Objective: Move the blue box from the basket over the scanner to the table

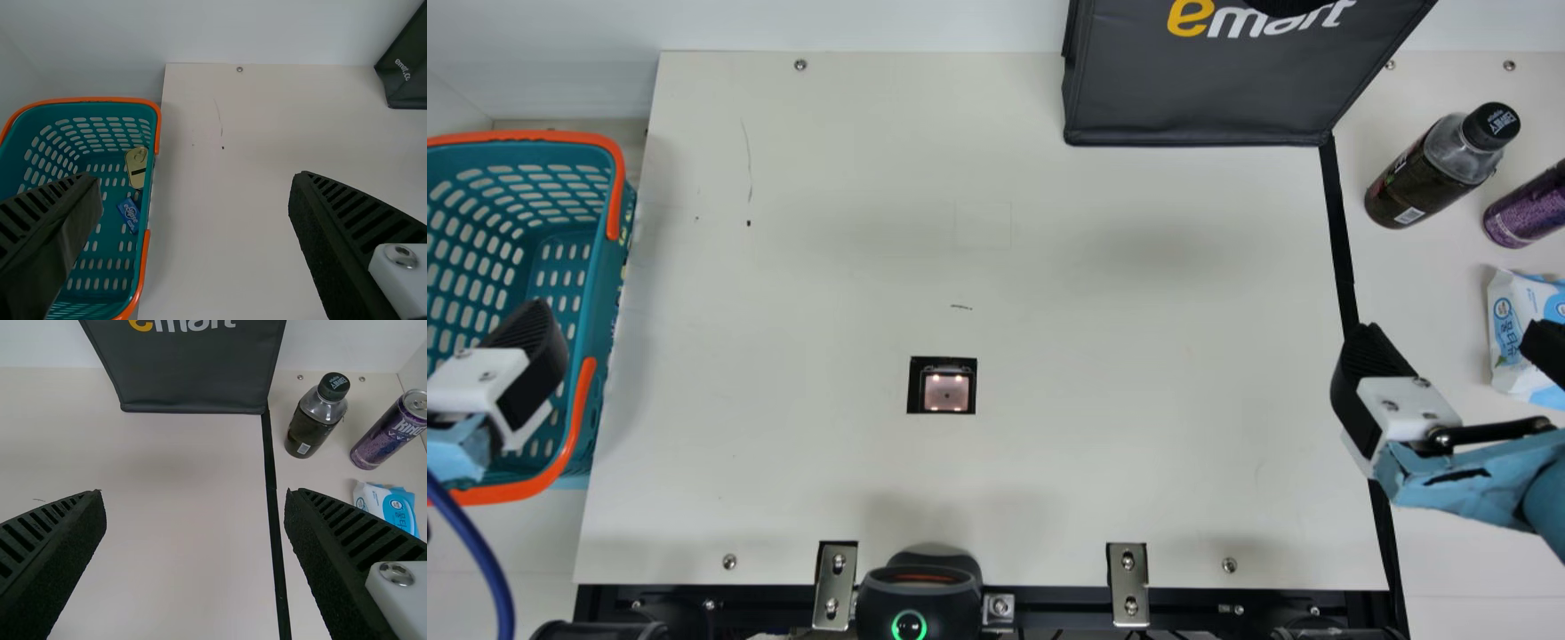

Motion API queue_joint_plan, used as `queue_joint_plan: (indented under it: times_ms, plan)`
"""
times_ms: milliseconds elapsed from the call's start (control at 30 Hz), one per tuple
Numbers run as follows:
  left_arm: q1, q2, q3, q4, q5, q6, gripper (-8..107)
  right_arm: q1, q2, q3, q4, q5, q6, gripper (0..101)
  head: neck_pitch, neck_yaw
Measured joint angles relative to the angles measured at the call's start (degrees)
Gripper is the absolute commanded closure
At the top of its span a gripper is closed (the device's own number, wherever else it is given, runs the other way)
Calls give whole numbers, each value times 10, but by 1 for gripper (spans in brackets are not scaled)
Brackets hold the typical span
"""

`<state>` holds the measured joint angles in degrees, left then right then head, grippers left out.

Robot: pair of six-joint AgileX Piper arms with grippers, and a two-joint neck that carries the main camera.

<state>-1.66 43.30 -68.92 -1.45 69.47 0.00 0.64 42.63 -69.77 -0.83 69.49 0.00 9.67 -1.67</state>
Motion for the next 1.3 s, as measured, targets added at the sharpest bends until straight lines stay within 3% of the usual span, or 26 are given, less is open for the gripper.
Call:
queue_joint_plan:
  times_ms: [600,800,1300]
  plan:
    - [0,0,0,0,0,0,9,0,0,0,0,0,0,6,-1,195]
    - [2,1,0,1,0,-3,9,0,0,0,0,0,0,6,0,200]
    - [121,99,-21,38,-25,-85,9,0,0,0,0,0,0,6,0,200]
